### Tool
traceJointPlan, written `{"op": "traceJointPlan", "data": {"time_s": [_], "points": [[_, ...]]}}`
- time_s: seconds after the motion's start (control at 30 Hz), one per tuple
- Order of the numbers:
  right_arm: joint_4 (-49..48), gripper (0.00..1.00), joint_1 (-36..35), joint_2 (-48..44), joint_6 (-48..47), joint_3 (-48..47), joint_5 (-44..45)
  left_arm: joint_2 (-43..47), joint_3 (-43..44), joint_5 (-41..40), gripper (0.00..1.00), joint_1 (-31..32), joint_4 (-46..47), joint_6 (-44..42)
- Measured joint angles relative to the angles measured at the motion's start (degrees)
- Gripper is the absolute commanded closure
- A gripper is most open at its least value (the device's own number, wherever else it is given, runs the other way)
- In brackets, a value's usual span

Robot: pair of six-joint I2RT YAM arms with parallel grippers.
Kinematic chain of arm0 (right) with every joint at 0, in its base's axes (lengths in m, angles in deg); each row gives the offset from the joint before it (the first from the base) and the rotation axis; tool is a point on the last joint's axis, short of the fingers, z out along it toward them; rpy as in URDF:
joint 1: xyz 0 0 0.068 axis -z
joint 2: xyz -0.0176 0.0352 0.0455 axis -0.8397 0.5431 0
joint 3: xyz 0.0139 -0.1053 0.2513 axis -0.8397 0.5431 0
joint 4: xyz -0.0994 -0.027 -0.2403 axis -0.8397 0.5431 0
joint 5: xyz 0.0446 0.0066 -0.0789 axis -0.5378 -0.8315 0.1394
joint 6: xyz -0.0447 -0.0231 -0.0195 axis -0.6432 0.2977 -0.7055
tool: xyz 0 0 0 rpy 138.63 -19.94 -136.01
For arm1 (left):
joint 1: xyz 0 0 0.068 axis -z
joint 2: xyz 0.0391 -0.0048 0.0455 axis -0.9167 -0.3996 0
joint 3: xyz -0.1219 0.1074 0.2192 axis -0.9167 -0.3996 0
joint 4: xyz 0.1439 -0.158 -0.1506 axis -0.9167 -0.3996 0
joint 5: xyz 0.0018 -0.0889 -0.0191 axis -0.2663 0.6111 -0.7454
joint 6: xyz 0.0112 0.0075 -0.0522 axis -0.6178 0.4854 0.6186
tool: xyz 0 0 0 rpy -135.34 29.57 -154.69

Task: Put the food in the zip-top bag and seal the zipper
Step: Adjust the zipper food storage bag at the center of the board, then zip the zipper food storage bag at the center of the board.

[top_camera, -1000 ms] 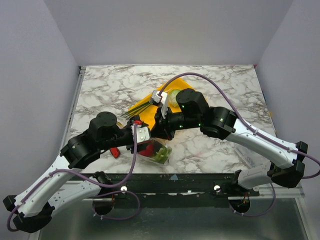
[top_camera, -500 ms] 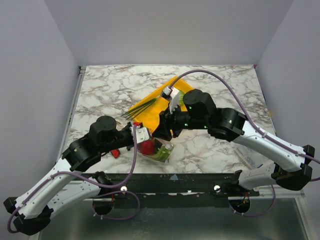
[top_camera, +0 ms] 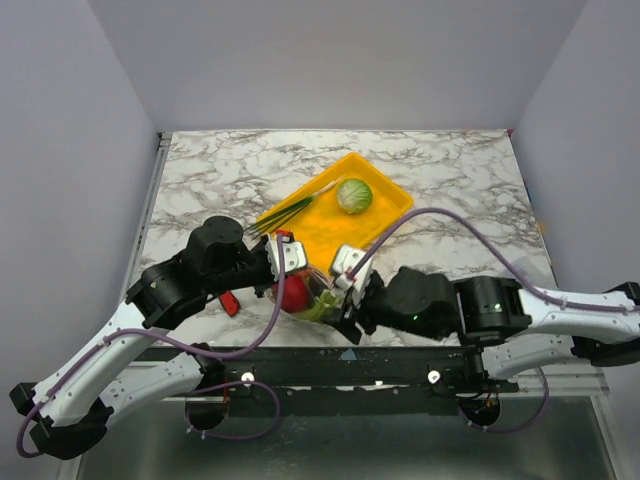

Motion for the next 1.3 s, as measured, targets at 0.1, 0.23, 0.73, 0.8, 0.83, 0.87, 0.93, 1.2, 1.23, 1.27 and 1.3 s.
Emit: {"op": "traceJointPlan", "data": {"time_s": [0.1,0.23,0.73,0.8,0.83,0.87,0.93,1.2,1.23,1.27,1.3], "points": [[-2.5,0.37,-6.6,3.5,-4.1,2.4,12.8,-0.1,0.5,0.1,1.0,0.0,-1.0,0.4],[-6.1,0.5,-9.4,8.6,-8.0,5.3,30.3,0.0,0.5,0.3,1.0,0.0,-1.4,0.7],[-13.7,0.99,-9.2,-1.6,-9.7,8.1,30.3,0.7,3.2,3.9,0.28,0.0,-4.1,2.5],[-12.7,0.99,-9.2,-2.3,-8.3,7.3,26.6,0.4,4.4,5.7,0.27,0.0,-4.0,3.1],[-12.2,0.99,-9.2,-2.6,-7.6,7.0,25.3,0.0,5.2,6.9,0.27,0.0,-3.9,3.5],[-11.7,0.99,-9.2,-3.0,-6.7,6.8,24.0,-0.7,6.2,8.3,0.26,0.0,-3.8,4.1],[-10.5,0.99,-9.2,-3.5,-4.8,6.3,22.1,-1.6,7.5,10.3,0.26,0.0,-3.2,4.8],[-8.3,0.99,-9.1,-3.8,1.0,6.2,18.6,-4.9,8.6,18.7,0.26,4.4,1.2,5.2],[-8.2,0.99,-9.1,-3.8,1.4,6.2,18.4,-5.0,8.6,19.7,0.27,4.8,1.4,4.9],[-8.0,0.99,-9.1,-3.8,1.7,6.2,18.3,-5.2,8.7,20.9,0.3,5.3,1.4,4.5],[-7.9,0.99,-9.1,-3.8,1.9,6.2,18.2,-5.5,8.8,21.8,0.36,5.6,1.2,4.0]]}}
